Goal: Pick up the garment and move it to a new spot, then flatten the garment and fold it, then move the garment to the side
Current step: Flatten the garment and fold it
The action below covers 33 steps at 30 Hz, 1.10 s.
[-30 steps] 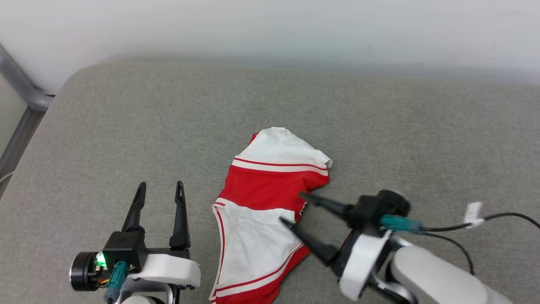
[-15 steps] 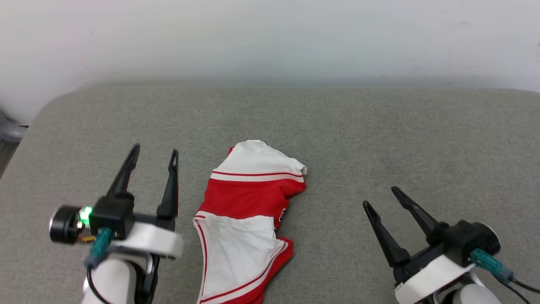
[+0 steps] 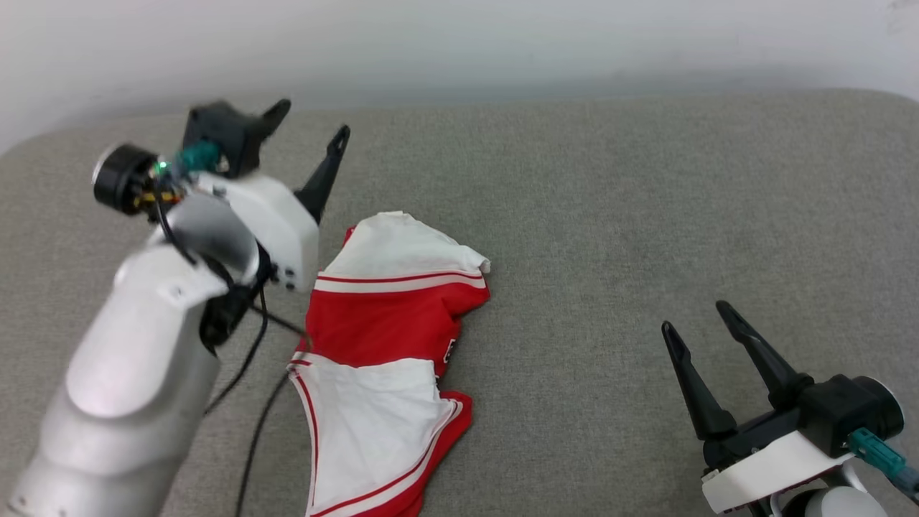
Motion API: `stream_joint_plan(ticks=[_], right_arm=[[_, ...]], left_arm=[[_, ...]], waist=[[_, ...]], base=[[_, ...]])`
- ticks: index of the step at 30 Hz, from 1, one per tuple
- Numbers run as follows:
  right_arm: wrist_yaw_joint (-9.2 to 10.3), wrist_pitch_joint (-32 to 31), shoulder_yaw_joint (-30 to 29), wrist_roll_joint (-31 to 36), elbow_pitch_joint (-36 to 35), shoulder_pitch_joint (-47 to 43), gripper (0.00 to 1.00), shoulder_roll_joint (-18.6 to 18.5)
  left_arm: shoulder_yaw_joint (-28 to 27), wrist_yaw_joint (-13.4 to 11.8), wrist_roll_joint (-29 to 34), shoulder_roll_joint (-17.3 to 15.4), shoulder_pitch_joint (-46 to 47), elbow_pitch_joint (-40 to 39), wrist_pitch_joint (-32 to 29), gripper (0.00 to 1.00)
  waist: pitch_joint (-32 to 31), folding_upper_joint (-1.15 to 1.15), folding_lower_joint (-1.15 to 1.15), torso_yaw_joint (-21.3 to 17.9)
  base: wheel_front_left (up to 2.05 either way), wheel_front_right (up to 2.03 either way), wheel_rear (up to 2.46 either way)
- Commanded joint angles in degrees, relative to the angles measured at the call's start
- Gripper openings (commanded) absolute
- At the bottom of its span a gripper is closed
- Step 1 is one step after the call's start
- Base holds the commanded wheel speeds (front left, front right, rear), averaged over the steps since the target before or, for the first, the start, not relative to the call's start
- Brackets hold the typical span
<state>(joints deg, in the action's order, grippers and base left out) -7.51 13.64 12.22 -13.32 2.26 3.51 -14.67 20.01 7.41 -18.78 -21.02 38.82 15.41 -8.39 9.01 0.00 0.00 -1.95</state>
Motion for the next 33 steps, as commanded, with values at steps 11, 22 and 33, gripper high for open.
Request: stream_joint_plan(ticks=[11,22,33], right_arm=[[0.04,0.1,-1.3,0.9,-1.4,4.0,1.0,0.5],[0.04,1.0,-1.2,0.3,-0.4,7.4,1.0,1.2],[0.04,1.5,-2.1,1.0,0.9,6.1,1.0,1.4]], left_arm=[[19.6,0.0,-22.4,-6.9,16.3,9.3,-31.5,1.0],[27.9,0.0,-27.8,-7.3,17.7,20.0,-35.5,1.0],[33.5,0.0,-29.2,-10.6,22.1,14.5,-18.0,0.0]], waist=[[8.7,0.0,0.0,-3.7],[14.0,0.0,0.0,-6.0],[11.7,0.0,0.0,-3.4]], base=[[0.0,0.0,0.0],[0.0,0.0,0.0],[0.0,0.0,0.0]])
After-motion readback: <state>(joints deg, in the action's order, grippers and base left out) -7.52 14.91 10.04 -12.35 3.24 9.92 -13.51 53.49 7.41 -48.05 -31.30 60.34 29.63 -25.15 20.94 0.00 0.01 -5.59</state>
